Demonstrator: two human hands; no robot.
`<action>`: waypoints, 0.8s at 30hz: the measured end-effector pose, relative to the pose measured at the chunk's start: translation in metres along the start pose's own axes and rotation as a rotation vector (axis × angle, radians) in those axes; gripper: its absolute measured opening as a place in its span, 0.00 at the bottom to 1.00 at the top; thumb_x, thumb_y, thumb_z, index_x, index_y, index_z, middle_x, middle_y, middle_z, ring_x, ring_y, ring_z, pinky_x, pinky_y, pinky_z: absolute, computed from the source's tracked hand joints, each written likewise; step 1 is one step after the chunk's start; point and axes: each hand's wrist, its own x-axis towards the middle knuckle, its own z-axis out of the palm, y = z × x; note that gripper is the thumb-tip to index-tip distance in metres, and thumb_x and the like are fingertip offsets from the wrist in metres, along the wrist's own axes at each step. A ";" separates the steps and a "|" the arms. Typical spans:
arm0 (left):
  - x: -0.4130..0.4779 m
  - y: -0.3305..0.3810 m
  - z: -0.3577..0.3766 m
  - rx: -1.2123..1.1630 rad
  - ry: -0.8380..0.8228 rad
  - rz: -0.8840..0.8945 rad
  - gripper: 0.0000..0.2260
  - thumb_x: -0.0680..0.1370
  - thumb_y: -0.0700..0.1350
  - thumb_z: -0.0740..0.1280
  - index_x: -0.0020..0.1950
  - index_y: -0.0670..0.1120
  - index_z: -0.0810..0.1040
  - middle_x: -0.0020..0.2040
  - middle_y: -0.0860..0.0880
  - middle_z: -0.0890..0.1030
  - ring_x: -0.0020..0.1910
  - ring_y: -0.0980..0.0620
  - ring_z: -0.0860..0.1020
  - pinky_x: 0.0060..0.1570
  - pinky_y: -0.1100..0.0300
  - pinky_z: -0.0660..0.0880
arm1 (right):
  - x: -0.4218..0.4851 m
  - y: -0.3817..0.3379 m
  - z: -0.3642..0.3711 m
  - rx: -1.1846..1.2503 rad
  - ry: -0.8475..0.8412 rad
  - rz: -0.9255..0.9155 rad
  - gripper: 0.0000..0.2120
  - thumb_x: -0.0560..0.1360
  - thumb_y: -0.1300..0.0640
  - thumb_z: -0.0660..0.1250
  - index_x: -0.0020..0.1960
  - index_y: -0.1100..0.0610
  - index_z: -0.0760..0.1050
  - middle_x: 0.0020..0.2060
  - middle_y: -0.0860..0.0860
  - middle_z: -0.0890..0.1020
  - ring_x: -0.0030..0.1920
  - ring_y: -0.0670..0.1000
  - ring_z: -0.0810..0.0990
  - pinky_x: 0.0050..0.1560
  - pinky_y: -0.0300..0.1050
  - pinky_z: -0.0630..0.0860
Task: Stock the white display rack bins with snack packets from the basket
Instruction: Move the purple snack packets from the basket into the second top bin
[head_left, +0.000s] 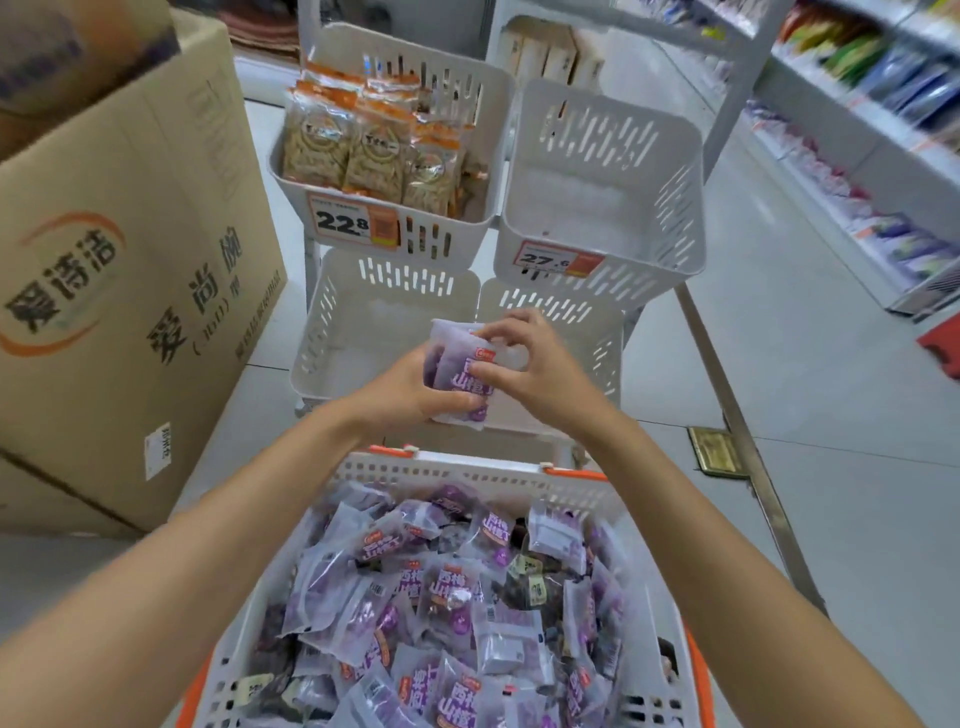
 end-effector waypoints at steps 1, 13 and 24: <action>0.013 0.010 -0.006 0.025 -0.025 0.025 0.19 0.76 0.34 0.71 0.64 0.48 0.74 0.54 0.43 0.83 0.53 0.47 0.83 0.49 0.60 0.80 | 0.008 -0.002 -0.011 0.043 -0.003 0.003 0.28 0.74 0.56 0.74 0.71 0.52 0.68 0.63 0.49 0.70 0.60 0.47 0.72 0.62 0.41 0.73; 0.187 0.094 -0.057 0.807 0.257 0.284 0.53 0.59 0.63 0.80 0.77 0.53 0.57 0.73 0.50 0.68 0.70 0.50 0.68 0.71 0.49 0.67 | 0.162 0.037 -0.144 0.035 0.418 -0.025 0.17 0.67 0.58 0.73 0.53 0.54 0.73 0.46 0.50 0.81 0.47 0.50 0.81 0.47 0.51 0.78; 0.212 0.064 -0.066 0.849 0.245 0.224 0.52 0.62 0.69 0.75 0.78 0.54 0.55 0.73 0.51 0.69 0.69 0.50 0.71 0.65 0.47 0.73 | 0.208 0.106 -0.117 0.128 -0.145 0.221 0.15 0.76 0.57 0.71 0.63 0.54 0.77 0.56 0.50 0.81 0.56 0.50 0.80 0.56 0.41 0.77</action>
